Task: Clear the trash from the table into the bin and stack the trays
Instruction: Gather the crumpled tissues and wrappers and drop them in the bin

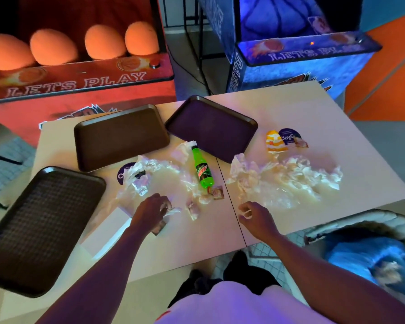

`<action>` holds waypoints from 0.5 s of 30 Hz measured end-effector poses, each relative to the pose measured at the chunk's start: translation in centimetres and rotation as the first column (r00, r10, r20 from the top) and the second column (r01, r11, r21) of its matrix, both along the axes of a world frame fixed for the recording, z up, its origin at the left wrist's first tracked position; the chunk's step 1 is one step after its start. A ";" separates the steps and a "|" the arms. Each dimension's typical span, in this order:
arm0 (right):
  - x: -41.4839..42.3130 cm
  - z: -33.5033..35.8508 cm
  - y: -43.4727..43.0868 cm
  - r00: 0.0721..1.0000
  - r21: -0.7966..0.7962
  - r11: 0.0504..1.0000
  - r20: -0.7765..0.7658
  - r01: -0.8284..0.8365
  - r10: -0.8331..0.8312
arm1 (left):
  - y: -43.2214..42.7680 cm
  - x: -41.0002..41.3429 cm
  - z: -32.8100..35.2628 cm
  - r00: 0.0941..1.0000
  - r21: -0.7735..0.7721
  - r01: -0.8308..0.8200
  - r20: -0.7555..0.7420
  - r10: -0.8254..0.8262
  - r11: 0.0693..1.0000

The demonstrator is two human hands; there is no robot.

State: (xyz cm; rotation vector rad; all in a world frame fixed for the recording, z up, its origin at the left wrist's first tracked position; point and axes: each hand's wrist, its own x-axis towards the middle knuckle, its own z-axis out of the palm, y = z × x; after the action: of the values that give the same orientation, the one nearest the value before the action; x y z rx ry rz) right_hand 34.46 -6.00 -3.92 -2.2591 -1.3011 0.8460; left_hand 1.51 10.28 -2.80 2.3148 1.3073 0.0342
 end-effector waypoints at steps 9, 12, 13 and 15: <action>-2.3 -0.4 -0.4 0.997 -0.088 0.994 0.045 -0.061 0.065 | -2.9 -1.5 -1.1 0.992 -0.040 -0.053 0.109 0.057 0.998; -2.1 -0.3 0.4 0.995 -0.121 0.991 0.066 -0.065 0.073 | -4.2 -2.2 -1.9 0.988 -0.052 -0.072 0.130 0.078 0.996; -2.0 -0.2 0.8 0.994 -0.126 0.990 0.074 -0.070 0.080 | -4.6 -2.3 -2.0 0.986 -0.052 -0.082 0.139 0.089 0.995; -1.5 0.0 1.6 0.991 -0.135 0.987 0.096 -0.083 0.097 | -5.4 -2.6 -2.2 0.983 -0.060 -0.103 0.149 0.111 0.993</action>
State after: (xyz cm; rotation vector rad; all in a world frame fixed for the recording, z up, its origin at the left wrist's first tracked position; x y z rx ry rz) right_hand 32.99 -4.41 -3.88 -2.3890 -1.4419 0.8807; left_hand -1.06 4.89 -5.00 2.1507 1.3371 0.2061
